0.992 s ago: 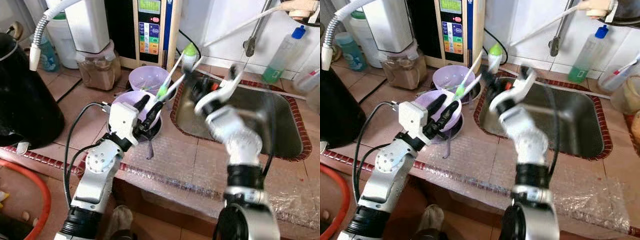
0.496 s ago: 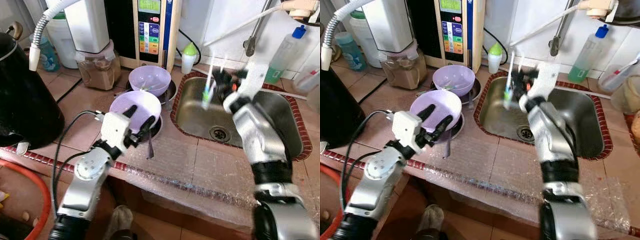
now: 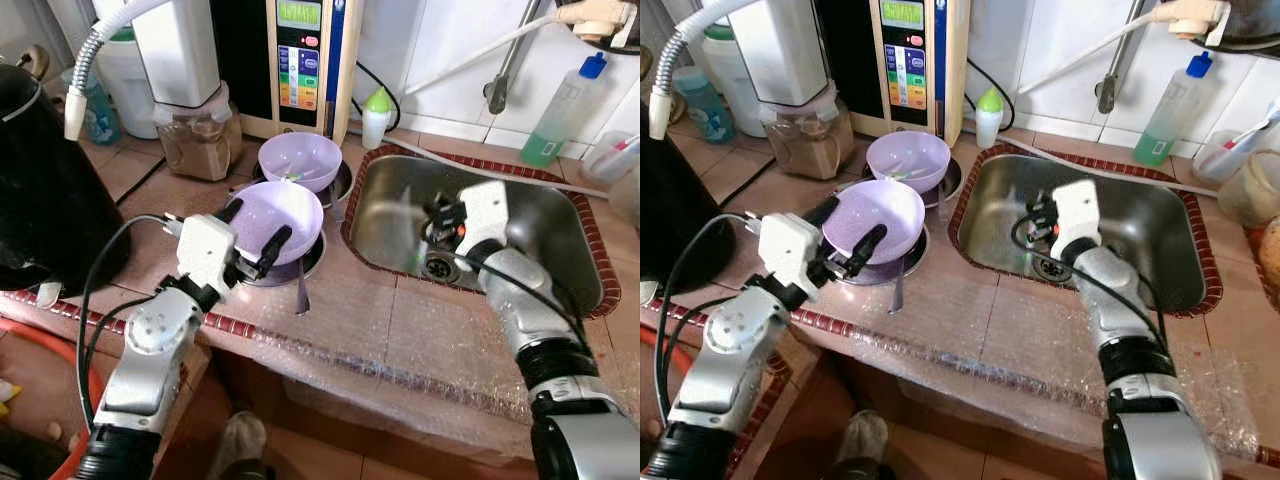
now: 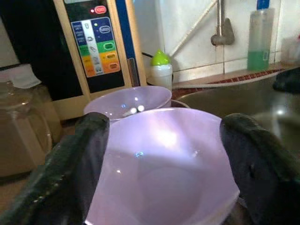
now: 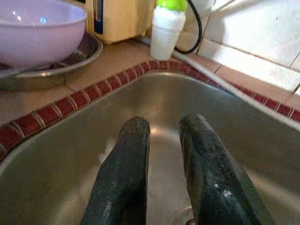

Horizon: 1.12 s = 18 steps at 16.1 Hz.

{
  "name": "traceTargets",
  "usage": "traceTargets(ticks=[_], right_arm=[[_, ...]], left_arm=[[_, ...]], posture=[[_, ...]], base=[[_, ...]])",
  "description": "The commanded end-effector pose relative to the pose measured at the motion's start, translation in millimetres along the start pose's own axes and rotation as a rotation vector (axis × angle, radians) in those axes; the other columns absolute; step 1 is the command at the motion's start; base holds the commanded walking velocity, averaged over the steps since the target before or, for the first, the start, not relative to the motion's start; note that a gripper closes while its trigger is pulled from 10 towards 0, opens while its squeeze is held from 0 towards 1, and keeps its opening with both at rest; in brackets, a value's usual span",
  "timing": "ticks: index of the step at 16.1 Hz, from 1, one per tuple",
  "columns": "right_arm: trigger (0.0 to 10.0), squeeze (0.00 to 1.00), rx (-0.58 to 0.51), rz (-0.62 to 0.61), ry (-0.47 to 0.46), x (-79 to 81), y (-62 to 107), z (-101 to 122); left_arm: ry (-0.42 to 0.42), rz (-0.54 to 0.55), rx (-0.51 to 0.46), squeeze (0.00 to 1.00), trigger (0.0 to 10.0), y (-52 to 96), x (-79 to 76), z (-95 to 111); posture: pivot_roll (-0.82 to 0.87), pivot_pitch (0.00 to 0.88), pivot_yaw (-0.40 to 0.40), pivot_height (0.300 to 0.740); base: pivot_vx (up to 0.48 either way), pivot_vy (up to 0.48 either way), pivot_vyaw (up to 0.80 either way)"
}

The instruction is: Kitchen organization

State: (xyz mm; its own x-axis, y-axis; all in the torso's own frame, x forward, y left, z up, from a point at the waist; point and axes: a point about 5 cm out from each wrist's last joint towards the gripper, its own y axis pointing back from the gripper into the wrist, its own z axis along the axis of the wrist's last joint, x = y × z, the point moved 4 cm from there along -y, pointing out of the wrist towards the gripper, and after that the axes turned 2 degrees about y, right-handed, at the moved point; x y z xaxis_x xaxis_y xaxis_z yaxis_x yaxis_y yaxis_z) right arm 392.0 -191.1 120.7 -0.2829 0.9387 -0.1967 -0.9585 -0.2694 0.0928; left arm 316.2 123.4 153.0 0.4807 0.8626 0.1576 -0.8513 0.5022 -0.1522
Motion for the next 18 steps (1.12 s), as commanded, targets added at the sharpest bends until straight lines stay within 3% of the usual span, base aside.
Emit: traceTargets(ticks=[1,6,9,14,15,16,17,18], right_arm=[[10.0,1.00,-0.007,-0.004,0.016,3.0,-2.6,-0.3],[10.0,1.00,0.012,0.046,0.008,27.6,-4.1,-8.5],[10.0,1.00,-0.097,0.124,-0.091,49.5,2.6,4.8],[10.0,1.00,-0.214,0.242,-0.057,83.8,12.8,29.6],[10.0,0.93,-0.225,0.265,-0.057,90.9,15.9,33.0],[10.0,0.77,-0.234,0.290,-0.062,97.2,18.3,36.3],[10.0,0.00,-0.245,0.305,-0.064,101.1,19.9,39.6],[10.0,0.00,-0.247,0.310,-0.063,102.3,20.6,40.6]], left_arm=[[-0.034,0.024,0.000,1.00,10.0,-2.6,9.4,4.6],[-0.051,0.065,0.027,1.00,10.0,-2.2,20.5,2.9],[-0.062,0.226,0.029,1.00,10.0,-3.6,45.0,6.0],[-0.007,0.376,0.031,1.00,10.0,-3.7,70.5,6.5],[0.017,0.402,0.053,1.00,10.0,-5.5,74.4,3.5],[0.052,0.410,0.085,1.00,10.0,-8.2,75.5,-1.3],[0.129,0.430,0.097,0.00,10.0,-10.7,76.3,-5.2],[0.160,0.436,0.095,0.00,10.0,-12.0,76.4,-6.0]], posture=[[0.05,0.000,0.002,0.740],[0.06,0.000,0.004,0.740],[0.05,0.000,0.005,0.740],[0.05,0.000,0.008,0.740],[0.05,0.000,0.008,0.740],[0.05,0.000,0.009,0.740],[0.04,0.000,0.010,0.740],[0.04,0.000,0.010,0.740]], base=[[0.000,0.000,0.00],[0.000,0.000,0.00],[0.000,0.000,0.00],[0.000,0.000,0.00],[0.000,0.000,0.00],[0.000,0.000,0.00],[0.000,0.000,0.00],[0.000,0.000,0.00]])
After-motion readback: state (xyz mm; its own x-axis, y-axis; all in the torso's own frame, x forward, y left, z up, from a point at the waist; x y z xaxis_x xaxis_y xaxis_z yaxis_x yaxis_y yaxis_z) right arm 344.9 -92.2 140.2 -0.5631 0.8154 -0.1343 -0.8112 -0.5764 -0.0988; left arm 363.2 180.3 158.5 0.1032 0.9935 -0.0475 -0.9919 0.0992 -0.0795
